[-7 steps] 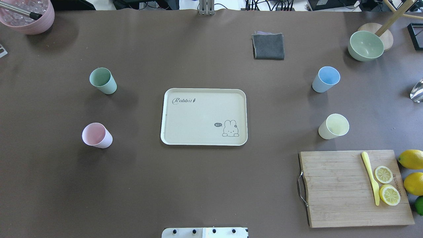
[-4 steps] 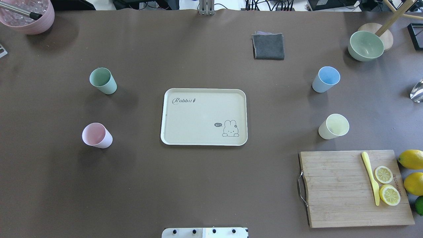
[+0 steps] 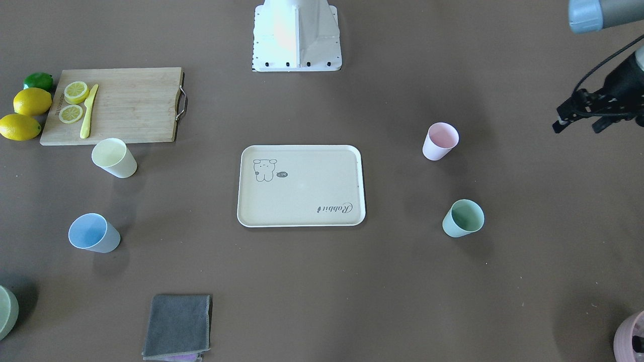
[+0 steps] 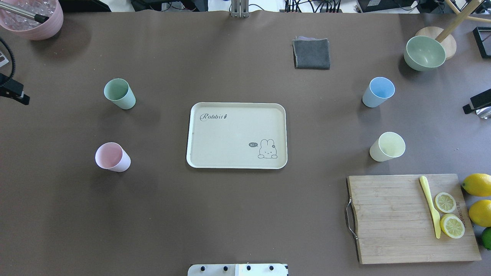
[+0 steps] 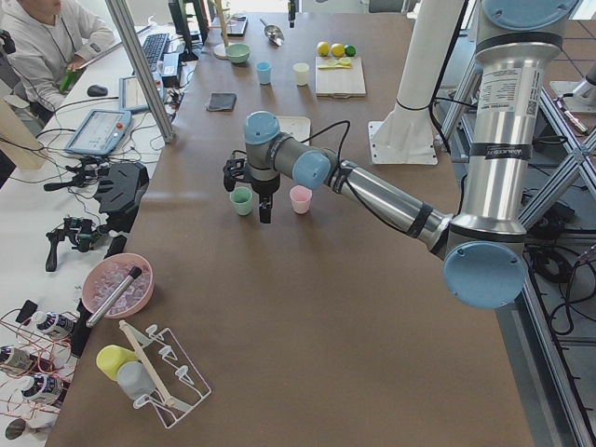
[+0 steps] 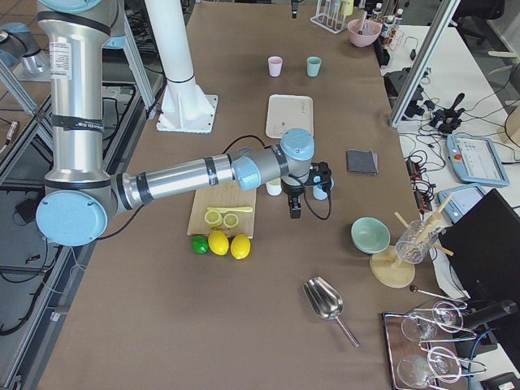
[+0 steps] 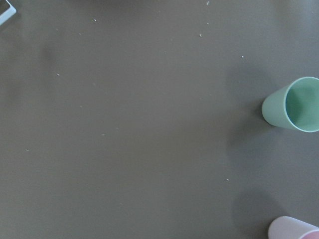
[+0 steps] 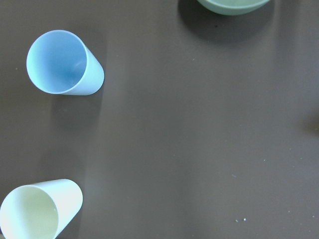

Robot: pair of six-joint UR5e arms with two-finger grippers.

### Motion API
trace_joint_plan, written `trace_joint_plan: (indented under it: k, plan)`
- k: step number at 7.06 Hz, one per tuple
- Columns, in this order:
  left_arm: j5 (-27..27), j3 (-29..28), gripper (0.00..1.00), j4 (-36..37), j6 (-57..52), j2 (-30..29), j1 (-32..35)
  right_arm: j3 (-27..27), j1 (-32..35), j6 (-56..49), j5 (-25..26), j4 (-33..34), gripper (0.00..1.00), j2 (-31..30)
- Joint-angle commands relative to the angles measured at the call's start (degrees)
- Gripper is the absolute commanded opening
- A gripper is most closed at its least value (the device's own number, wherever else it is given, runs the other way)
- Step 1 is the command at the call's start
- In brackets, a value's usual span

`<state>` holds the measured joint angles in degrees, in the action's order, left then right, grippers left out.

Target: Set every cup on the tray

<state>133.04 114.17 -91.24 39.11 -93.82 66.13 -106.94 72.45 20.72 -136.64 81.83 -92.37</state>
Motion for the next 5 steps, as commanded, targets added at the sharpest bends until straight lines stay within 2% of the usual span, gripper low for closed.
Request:
trace_joint_plan:
  k: [1, 3, 4, 5]
  plan:
    - [-3.8, 0.4, 0.97, -2.1, 7.5, -0.5, -8.3, -0.5, -5.8, 4.5, 0.6, -0.4, 0.94, 0.1]
    - [-5.2, 0.0, 0.97, -2.5, 8.2, -0.6, -10.7, -1.2, -12.2, 12.4, 3.6, -0.5, 0.92, 3.0]
    - [-5.3, -0.2, 0.97, -3.2, 8.5, -0.6, -10.8, -0.9, -15.9, 15.4, 6.4, -0.5, 0.86, 4.4]
    - [-5.3, -0.3, 0.97, -3.2, 8.6, -0.7, -11.1, 0.1, -16.8, 15.1, 7.4, -0.5, 0.78, 4.6]
